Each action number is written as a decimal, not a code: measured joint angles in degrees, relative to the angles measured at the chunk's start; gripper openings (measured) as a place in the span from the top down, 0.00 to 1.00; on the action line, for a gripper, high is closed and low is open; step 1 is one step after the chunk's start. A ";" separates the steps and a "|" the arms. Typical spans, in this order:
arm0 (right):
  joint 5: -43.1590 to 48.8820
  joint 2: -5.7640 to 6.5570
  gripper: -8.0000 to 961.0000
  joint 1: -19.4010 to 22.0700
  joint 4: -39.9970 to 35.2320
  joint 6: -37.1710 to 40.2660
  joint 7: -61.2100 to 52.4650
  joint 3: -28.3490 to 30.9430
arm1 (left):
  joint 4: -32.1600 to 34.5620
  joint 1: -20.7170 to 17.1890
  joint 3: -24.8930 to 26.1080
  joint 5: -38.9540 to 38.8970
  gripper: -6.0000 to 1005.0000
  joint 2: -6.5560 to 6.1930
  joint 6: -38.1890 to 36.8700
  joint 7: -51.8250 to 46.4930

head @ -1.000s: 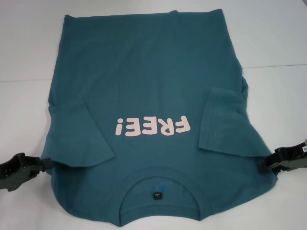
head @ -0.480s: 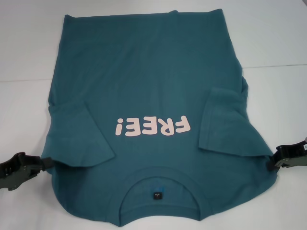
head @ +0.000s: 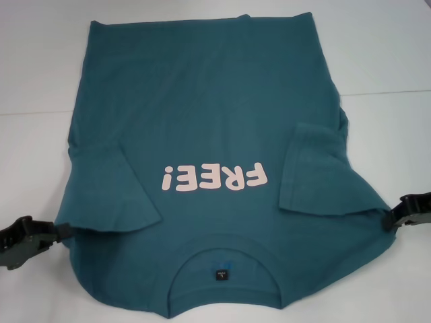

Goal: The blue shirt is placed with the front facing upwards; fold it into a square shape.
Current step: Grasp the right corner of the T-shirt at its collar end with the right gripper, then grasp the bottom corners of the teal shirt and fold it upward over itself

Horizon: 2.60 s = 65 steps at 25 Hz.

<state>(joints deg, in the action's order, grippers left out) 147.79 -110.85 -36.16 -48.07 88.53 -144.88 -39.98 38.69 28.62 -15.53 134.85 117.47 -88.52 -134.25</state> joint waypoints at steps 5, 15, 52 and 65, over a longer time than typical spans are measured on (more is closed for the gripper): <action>-0.08 0.27 0.98 1.88 -3.44 4.42 0.29 0.07 | 2.61 -0.90 -1.67 1.01 0.99 -0.18 -4.13 0.41; 0.43 1.03 0.98 3.67 -3.92 11.38 1.03 -0.34 | 6.52 -2.15 -4.56 7.56 0.99 0.24 -11.37 0.88; -6.15 0.49 0.98 1.19 -4.76 3.11 -0.10 5.28 | -0.30 9.71 -6.49 7.22 0.98 -2.63 -3.17 -10.22; -8.25 -1.33 0.98 -4.92 -2.31 -9.36 -0.88 5.87 | -4.85 17.51 -6.88 2.94 0.99 -2.94 12.17 -12.10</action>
<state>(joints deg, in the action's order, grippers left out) 139.53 -112.18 -41.08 -50.39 79.17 -145.76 -34.10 33.84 46.13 -22.41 137.78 114.52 -76.35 -146.35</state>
